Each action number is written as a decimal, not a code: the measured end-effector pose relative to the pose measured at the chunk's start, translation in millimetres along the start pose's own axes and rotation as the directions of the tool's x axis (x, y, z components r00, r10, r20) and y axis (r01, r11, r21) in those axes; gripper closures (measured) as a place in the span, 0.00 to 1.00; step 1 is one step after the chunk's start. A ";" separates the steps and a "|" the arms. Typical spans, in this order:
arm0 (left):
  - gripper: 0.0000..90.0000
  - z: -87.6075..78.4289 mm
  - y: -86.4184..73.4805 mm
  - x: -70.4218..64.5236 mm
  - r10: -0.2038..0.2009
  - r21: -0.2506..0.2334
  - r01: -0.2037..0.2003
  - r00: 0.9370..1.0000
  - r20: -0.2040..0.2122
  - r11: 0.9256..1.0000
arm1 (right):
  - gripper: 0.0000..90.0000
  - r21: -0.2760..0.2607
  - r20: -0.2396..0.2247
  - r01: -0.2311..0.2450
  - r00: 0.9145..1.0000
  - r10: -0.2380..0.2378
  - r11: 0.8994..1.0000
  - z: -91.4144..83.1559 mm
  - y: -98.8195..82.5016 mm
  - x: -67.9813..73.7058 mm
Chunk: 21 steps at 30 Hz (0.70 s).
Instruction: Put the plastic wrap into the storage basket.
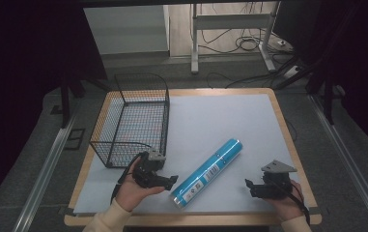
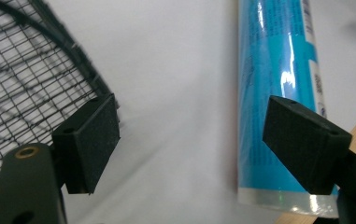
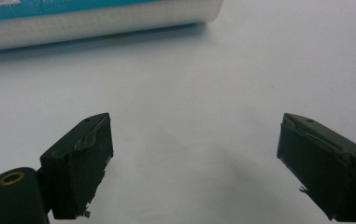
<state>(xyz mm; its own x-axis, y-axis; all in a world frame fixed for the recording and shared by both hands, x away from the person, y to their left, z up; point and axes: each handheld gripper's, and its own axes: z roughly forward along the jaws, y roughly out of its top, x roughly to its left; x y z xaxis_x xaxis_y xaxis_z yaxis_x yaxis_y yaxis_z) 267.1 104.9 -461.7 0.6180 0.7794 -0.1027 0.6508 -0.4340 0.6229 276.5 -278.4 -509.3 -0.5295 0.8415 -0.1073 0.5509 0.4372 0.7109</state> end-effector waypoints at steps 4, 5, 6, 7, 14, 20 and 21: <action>0.20 3.6 6.0 -4.6 0.011 0.007 -0.011 1.000 0.009 1.000 | 0.12 0.001 0.001 0.001 1.000 -0.001 1.000 0.5 -0.2 0.1; 0.20 5.0 7.2 -5.9 0.013 0.011 -0.013 1.000 0.012 1.000 | 0.12 0.001 0.001 0.001 1.000 -0.001 1.000 0.7 -0.2 0.3; 0.20 6.3 8.1 -7.3 0.016 0.011 -0.016 1.000 0.017 1.000 | 0.12 0.001 0.002 -0.001 1.000 0.001 1.000 0.7 -0.1 0.6; 0.20 7.2 9.0 -8.6 0.021 0.012 -0.021 1.000 0.020 1.000 | 0.12 0.000 0.003 0.000 1.000 0.000 1.000 0.6 0.0 0.7; 0.21 11.7 15.6 -15.8 0.034 0.022 -0.034 0.999 0.016 0.999 | 0.12 -0.001 0.001 0.000 1.000 0.000 1.000 -0.2 -0.1 0.5; 0.20 15.6 21.7 -20.9 0.041 0.029 -0.042 0.999 0.021 0.999 | 0.12 -0.013 -0.005 -0.007 1.000 0.007 1.000 -1.7 0.5 -1.0; 0.20 16.3 22.4 -21.5 0.043 0.033 -0.044 0.999 0.021 0.999 | 0.12 -0.015 -0.010 -0.018 1.000 0.018 1.000 -1.9 0.6 -1.4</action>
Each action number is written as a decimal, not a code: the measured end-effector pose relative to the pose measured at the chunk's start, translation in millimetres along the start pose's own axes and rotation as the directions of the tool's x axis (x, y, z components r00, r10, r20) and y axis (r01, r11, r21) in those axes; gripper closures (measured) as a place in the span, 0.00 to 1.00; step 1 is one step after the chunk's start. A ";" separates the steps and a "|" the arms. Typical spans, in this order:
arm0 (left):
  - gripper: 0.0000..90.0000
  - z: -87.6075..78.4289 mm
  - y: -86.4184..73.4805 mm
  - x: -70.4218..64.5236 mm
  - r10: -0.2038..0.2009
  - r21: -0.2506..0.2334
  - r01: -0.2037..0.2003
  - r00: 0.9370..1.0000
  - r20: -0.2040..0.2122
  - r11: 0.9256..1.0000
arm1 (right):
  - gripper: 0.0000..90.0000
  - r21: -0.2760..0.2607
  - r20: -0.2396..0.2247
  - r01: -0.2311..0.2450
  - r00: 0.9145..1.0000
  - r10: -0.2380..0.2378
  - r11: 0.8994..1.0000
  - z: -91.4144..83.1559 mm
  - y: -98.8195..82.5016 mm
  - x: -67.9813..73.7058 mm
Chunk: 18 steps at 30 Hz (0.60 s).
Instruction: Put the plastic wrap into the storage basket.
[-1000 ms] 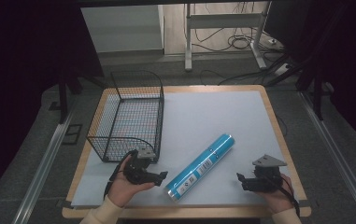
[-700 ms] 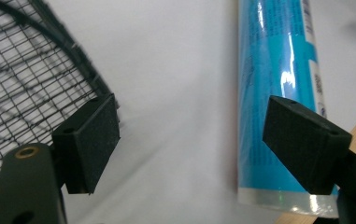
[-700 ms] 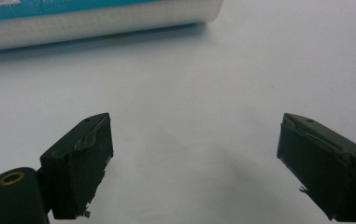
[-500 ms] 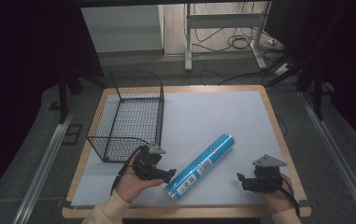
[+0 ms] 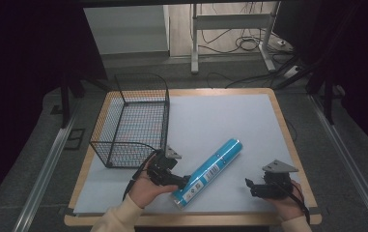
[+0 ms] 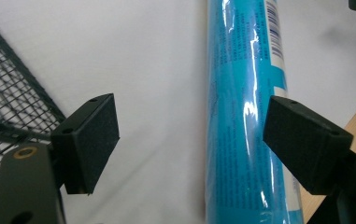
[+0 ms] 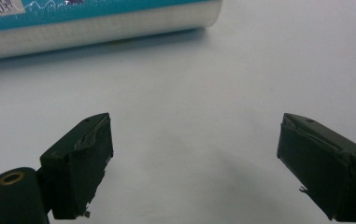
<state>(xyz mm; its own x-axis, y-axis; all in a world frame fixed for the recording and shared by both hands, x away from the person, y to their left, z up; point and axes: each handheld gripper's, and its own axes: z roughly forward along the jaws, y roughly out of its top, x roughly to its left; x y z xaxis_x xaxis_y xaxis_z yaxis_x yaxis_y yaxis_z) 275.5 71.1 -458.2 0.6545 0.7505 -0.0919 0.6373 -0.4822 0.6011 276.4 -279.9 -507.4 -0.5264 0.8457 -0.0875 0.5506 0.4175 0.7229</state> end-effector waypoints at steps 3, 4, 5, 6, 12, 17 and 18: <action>0.20 2.6 3.9 -1.6 0.000 0.002 0.000 1.000 0.004 1.000 | 0.12 0.002 0.001 0.003 1.000 -0.003 1.000 0.3 -0.2 0.1; 0.20 3.4 5.1 -2.6 0.001 0.000 -0.001 1.000 0.006 1.000 | 0.12 0.003 0.002 0.003 1.000 -0.003 1.000 0.6 -0.2 0.2; 0.19 3.4 5.1 -2.6 0.001 0.000 -0.001 1.000 0.006 1.000 | 0.12 0.003 0.003 0.003 1.000 -0.003 1.000 0.9 -0.3 0.5; 0.19 4.1 6.4 -3.6 0.005 0.003 -0.005 1.000 0.009 1.000 | 0.12 0.005 0.003 0.005 1.000 -0.005 1.000 0.9 -0.3 0.6; 0.19 8.7 12.9 -10.6 0.019 0.012 -0.019 1.000 0.015 1.000 | 0.12 0.004 0.006 0.006 1.000 -0.006 1.000 0.8 -0.6 0.5; 0.19 13.6 16.9 -15.4 0.033 0.026 -0.033 0.999 0.020 0.999 | 0.12 0.001 0.009 0.007 1.000 -0.007 1.000 0.6 -0.7 0.3; 0.19 14.8 17.8 -16.6 0.035 0.027 -0.035 0.999 0.022 0.999 | 0.12 0.001 0.009 0.007 1.000 -0.007 1.000 0.6 -0.6 0.3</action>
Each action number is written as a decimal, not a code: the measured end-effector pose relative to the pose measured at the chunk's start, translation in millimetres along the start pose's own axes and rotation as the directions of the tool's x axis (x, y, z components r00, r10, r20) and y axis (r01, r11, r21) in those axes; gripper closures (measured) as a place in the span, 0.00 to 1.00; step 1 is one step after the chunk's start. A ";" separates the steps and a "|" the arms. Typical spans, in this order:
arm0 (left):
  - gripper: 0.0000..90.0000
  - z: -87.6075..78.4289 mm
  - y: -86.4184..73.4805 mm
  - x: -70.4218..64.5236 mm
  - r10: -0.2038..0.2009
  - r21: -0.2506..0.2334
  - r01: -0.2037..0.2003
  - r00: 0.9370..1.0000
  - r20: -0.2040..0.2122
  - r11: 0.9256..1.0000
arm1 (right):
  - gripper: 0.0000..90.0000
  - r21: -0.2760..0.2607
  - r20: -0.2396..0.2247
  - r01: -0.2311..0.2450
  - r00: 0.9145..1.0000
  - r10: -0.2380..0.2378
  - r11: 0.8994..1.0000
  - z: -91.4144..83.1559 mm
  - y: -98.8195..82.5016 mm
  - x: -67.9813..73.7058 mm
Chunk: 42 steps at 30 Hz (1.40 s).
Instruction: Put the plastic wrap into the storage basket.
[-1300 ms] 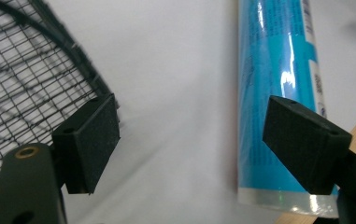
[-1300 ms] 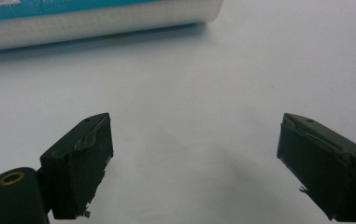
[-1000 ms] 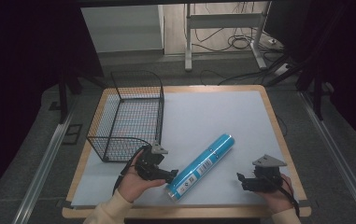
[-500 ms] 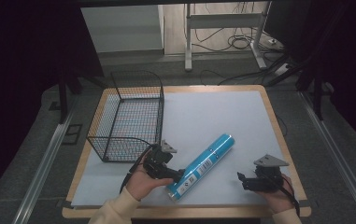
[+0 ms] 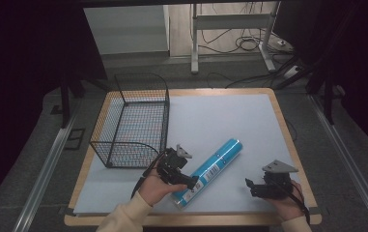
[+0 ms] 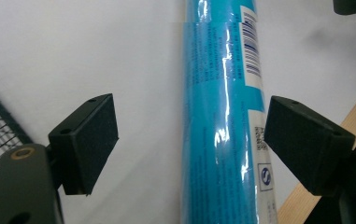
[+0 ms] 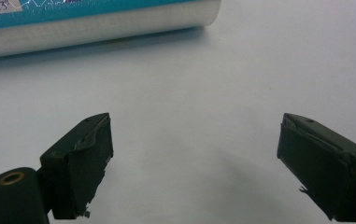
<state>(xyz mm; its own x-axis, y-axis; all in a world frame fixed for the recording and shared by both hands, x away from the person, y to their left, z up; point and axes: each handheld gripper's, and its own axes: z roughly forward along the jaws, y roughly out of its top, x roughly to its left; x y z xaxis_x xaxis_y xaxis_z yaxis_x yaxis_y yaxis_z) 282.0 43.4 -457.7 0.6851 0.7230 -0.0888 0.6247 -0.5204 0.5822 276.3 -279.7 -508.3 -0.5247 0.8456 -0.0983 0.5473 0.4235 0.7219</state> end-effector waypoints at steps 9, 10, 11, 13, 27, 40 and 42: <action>0.19 10.6 8.5 -8.7 0.015 0.020 -0.015 1.000 0.006 1.000 | 0.12 0.003 0.000 -0.002 1.000 0.002 1.000 0.5 -0.2 0.2; 0.19 11.4 9.4 -9.4 0.018 0.022 -0.018 1.000 0.007 1.000 | 0.12 0.003 -0.001 -0.002 1.000 0.002 1.000 0.5 -0.2 0.2; 0.19 12.1 10.3 -10.4 0.020 0.026 -0.020 1.000 0.008 0.999 | 0.12 0.003 -0.001 0.000 1.000 0.000 1.000 0.5 -0.2 0.2; 0.18 13.6 12.1 -11.9 0.024 0.026 -0.024 1.000 0.008 0.999 | 0.12 0.003 -0.001 0.001 1.000 -0.001 1.000 0.2 -0.1 0.0; 0.18 27.9 27.4 -20.5 0.042 0.062 -0.043 0.999 0.014 0.997 | 0.12 -0.003 -0.003 -0.002 1.000 0.002 1.000 0.0 0.0 -0.3; 0.18 39.8 39.1 -25.5 0.054 0.086 -0.055 0.998 0.011 0.995 | 0.12 -0.006 -0.003 -0.004 1.000 0.004 1.000 -0.4 0.1 -0.2; 0.18 43.9 42.1 -26.1 0.051 0.097 -0.052 0.999 0.009 0.994 | 0.12 -0.006 -0.004 -0.002 1.000 0.002 1.000 -0.5 0.4 0.2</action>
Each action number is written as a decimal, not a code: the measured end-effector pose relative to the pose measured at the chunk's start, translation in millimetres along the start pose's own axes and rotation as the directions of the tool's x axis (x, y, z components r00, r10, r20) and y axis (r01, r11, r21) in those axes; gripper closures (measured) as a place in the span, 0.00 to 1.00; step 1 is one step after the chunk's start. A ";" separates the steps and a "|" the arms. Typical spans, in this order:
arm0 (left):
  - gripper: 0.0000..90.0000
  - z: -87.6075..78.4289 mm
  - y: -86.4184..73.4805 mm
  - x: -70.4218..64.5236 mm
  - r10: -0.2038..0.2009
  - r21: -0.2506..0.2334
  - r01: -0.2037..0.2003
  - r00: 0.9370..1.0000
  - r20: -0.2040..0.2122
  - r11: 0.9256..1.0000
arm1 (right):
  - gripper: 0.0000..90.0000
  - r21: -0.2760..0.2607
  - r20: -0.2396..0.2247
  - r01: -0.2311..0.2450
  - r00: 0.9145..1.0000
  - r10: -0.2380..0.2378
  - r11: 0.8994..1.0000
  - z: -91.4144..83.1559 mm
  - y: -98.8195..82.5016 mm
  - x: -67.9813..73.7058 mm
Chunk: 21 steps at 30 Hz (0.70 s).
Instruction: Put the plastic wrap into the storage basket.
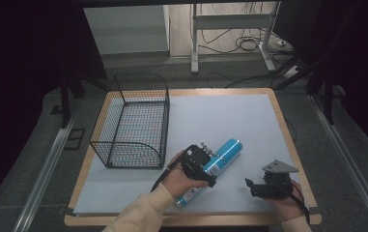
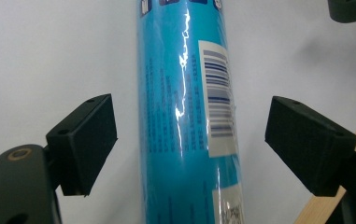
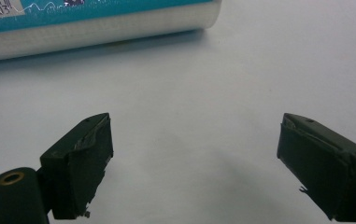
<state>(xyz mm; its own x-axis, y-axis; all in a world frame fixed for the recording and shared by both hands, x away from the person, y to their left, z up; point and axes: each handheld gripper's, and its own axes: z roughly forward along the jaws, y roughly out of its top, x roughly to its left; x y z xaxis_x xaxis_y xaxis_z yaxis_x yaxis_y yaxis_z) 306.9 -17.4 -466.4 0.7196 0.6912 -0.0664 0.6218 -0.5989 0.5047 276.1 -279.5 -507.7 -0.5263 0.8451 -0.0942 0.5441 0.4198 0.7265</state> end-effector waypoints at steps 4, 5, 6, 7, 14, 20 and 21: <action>0.18 5.8 4.6 -1.8 0.006 0.018 -0.006 1.000 -0.003 1.000 | 0.12 0.000 -0.002 0.000 1.000 0.000 1.000 0.3 0.3 0.0; 0.18 7.4 5.8 -2.1 0.007 0.022 -0.007 1.000 -0.004 1.000 | 0.12 0.000 -0.002 0.000 1.000 0.000 1.000 0.3 0.3 -0.1; 0.18 7.4 5.8 -2.1 0.007 0.022 -0.007 1.000 -0.004 1.000 | 0.12 0.000 -0.002 0.000 1.000 0.000 1.000 0.3 0.3 -0.1; 0.18 8.8 7.1 -2.6 0.006 0.024 -0.006 1.000 -0.006 1.000 | 0.12 -0.001 -0.002 -0.001 1.000 0.001 1.000 0.1 0.2 -0.2; 0.18 21.4 15.1 -1.4 0.005 0.054 -0.004 1.000 -0.015 0.999 | 0.12 0.000 -0.004 0.003 1.000 -0.003 1.000 0.2 0.2 0.0; 0.18 33.5 21.4 2.1 -0.020 0.082 0.022 1.000 -0.014 0.996 | 0.12 0.002 -0.005 0.003 1.000 -0.003 1.000 0.8 0.1 0.1; 0.18 35.1 22.6 2.1 -0.019 0.088 0.021 1.000 -0.019 0.996 | 0.12 0.002 -0.005 0.001 1.000 -0.001 1.000 0.8 0.1 0.4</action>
<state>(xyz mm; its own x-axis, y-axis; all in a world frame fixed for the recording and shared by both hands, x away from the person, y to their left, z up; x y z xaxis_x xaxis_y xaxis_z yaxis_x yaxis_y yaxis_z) 333.3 -43.6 -485.4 0.7015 0.7101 -0.0602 0.6615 -0.6175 0.4257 276.5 -278.9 -508.2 -0.5299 0.8431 -0.0919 0.5448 0.4214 0.7250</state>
